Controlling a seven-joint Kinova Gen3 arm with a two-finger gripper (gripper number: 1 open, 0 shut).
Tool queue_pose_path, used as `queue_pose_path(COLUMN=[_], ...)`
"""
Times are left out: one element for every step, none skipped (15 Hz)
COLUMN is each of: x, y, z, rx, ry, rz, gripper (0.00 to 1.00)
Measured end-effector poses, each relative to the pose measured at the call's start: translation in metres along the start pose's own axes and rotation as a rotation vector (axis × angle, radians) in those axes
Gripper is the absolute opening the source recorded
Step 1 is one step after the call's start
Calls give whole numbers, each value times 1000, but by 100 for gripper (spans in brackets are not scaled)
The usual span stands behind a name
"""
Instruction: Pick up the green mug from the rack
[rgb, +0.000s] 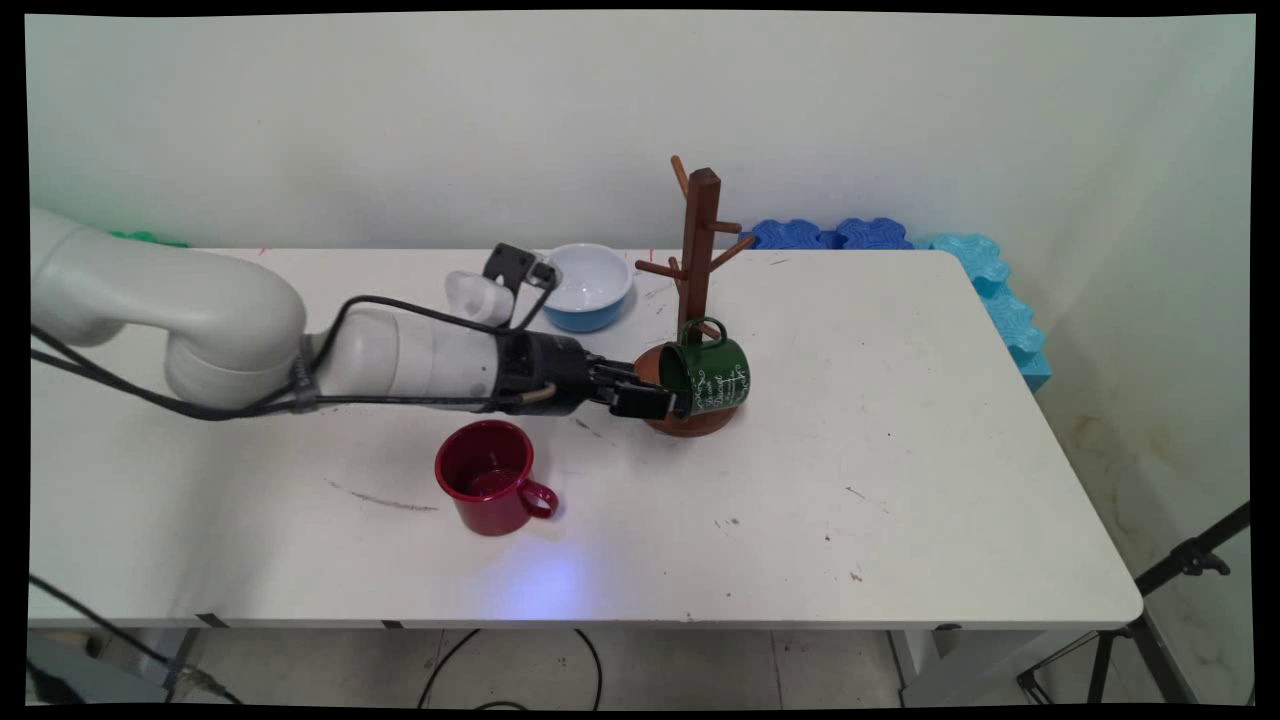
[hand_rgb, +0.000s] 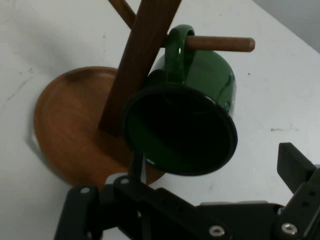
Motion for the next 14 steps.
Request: queue_pose_path(x=[0, 0, 0, 0, 0, 0, 0, 0, 0, 0, 0, 0, 0, 0], y=[1, 2, 3, 4, 4, 5, 6, 6, 6, 7, 7, 7, 8, 8], z=[5, 9, 14, 18, 22, 27, 31, 33, 36, 38, 41, 44, 47, 50], rx=[-5, -10, -15, -19, -23, -27, -31, -33, -34, -36, -38, -40, -42, -45], ry=[3, 6, 9, 12, 15, 18, 20, 21, 22, 22, 23, 24, 25, 26], rz=[-8, -14, -20, -26, -30, -34, -38, -40, -43, -45, -47, -49, -52, -54], gripper=[100, 100, 100, 100, 100, 100, 100, 100, 100, 100, 100, 100, 100, 100])
